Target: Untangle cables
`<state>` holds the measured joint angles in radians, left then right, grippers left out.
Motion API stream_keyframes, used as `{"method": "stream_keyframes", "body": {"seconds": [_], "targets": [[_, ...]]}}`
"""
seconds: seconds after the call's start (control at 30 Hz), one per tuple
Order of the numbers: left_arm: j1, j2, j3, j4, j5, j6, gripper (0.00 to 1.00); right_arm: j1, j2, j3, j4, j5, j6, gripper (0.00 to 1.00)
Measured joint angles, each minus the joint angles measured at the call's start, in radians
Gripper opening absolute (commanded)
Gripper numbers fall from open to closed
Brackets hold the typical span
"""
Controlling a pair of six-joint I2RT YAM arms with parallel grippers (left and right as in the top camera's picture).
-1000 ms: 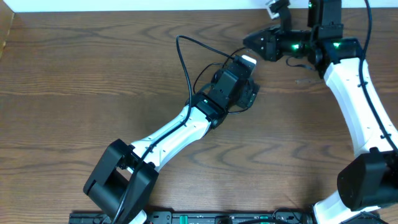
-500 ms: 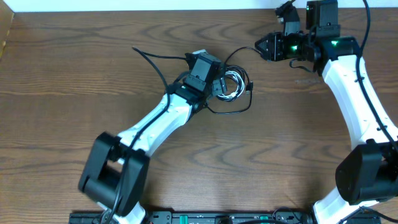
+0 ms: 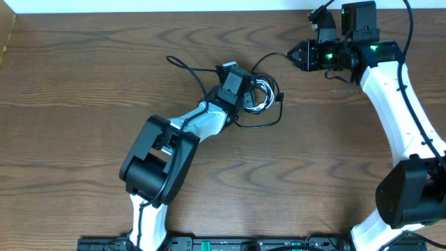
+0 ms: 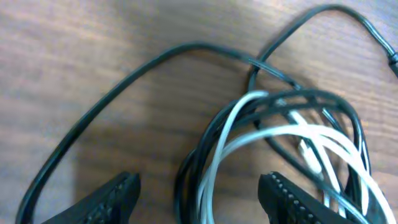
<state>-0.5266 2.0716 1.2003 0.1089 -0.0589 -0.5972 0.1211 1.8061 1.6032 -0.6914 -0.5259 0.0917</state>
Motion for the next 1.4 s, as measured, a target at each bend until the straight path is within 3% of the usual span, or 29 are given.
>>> {"method": "stream_keyframes", "body": {"seconds": [0.1, 0.27, 0.3, 0.43, 0.6, 0.77, 0.93, 1.4], "targets": [[-0.007, 0.027, 0.009, 0.053, -0.011, 0.038, 0.54, 0.000, 0.000, 0.000, -0.001, 0.001, 0.000, 0.31], [-0.021, 0.051, 0.021, 0.066, -0.056, 0.078, 0.11, 0.000, 0.000, 0.000, -0.008, 0.003, 0.000, 0.35], [-0.021, 0.053, 0.022, 0.062, -0.061, 0.078, 0.08, 0.000, 0.000, 0.000, -0.008, 0.003, 0.000, 0.36], [-0.020, 0.052, 0.023, 0.054, -0.040, 0.078, 0.07, 0.000, 0.000, 0.000, -0.025, 0.004, -0.011, 0.40], [0.017, -0.014, 0.011, -0.047, 0.231, 0.070, 0.07, 0.000, 0.000, 0.000, -0.050, 0.004, -0.090, 0.45], [0.069, -0.237, 0.000, -0.152, 0.425, 0.071, 0.07, 0.002, 0.000, 0.000, -0.052, 0.003, -0.185, 0.47], [0.079, -0.398, 0.000, -0.206, 0.487, 0.071, 0.07, 0.045, 0.000, 0.000, -0.071, 0.003, -0.292, 0.48], [0.134, -0.405, 0.000, -0.223, 0.548, 0.024, 0.08, 0.100, 0.024, 0.000, -0.142, 0.000, -0.415, 0.47]]}}
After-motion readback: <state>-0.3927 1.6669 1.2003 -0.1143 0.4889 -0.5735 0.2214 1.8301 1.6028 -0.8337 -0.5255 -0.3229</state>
